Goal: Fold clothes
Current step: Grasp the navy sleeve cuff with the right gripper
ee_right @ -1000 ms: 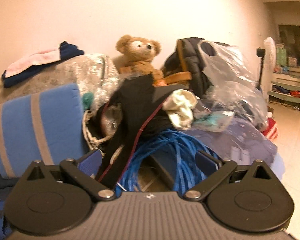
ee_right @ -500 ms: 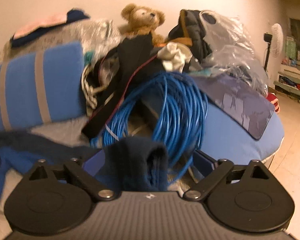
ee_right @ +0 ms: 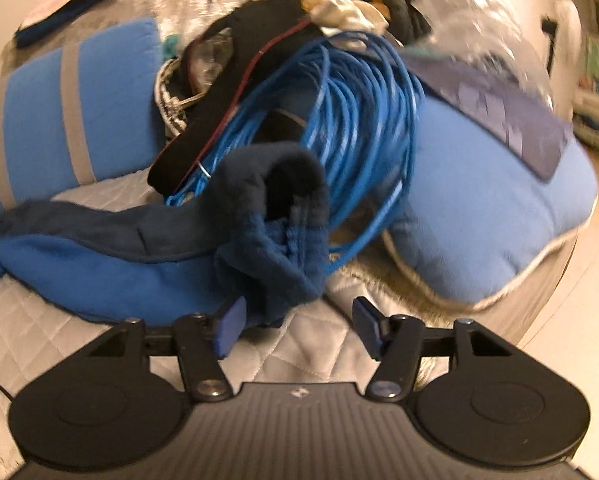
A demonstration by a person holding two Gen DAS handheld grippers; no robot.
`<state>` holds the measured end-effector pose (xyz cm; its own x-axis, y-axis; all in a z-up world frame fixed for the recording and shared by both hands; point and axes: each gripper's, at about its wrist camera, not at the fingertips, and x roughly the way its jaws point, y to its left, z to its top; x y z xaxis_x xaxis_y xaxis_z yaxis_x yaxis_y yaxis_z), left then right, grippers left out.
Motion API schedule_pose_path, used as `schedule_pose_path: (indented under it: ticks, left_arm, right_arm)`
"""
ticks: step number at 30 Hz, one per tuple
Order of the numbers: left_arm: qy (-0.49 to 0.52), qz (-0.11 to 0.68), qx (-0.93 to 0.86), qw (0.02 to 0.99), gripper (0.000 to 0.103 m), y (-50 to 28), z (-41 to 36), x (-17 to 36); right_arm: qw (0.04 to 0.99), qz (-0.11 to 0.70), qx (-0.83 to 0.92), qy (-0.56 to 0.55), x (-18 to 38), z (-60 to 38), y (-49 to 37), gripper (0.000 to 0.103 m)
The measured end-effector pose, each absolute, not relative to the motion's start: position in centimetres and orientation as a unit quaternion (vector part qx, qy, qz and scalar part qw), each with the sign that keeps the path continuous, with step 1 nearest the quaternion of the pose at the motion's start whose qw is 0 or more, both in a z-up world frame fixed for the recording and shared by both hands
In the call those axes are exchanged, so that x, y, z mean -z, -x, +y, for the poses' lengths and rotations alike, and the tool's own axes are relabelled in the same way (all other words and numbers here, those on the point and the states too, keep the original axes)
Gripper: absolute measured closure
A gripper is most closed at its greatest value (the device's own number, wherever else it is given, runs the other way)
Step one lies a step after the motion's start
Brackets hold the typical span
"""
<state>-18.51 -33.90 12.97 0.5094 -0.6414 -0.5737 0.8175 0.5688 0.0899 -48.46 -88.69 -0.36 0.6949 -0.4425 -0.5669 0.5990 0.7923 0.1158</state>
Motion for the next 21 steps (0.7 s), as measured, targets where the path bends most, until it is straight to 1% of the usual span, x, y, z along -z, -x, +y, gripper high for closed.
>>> schedule_pose_path:
  ticks: [6,8,11,17,21]
  left_arm:
    - [-0.179,0.254,0.448,0.838,0.019,19.0,-34.1,-12.5]
    - [-0.177,0.255,0.449,0.838,0.019,19.0,-34.1,-12.5]
    - [-0.174,0.257,0.450,0.837,0.019,18.9,-34.1,-12.5]
    - [-0.168,0.261,0.453,0.836,0.019,18.9,-34.1,-12.6]
    - [-0.163,0.264,0.455,0.835,0.019,18.8,-34.1,-12.8]
  right_arm:
    - [0.907,0.232,0.279,-0.211,1.5,-90.1,48.5,0.041]
    - [0.906,0.222,0.278,-0.228,1.7,-90.3,48.5,0.047]
    - [0.906,0.210,0.276,-0.242,1.7,-90.5,48.6,0.077]
    - [0.912,0.194,0.266,-0.246,0.5,-90.0,48.6,0.086]
    - [0.915,0.189,0.255,-0.248,-1.2,-89.7,48.1,0.089]
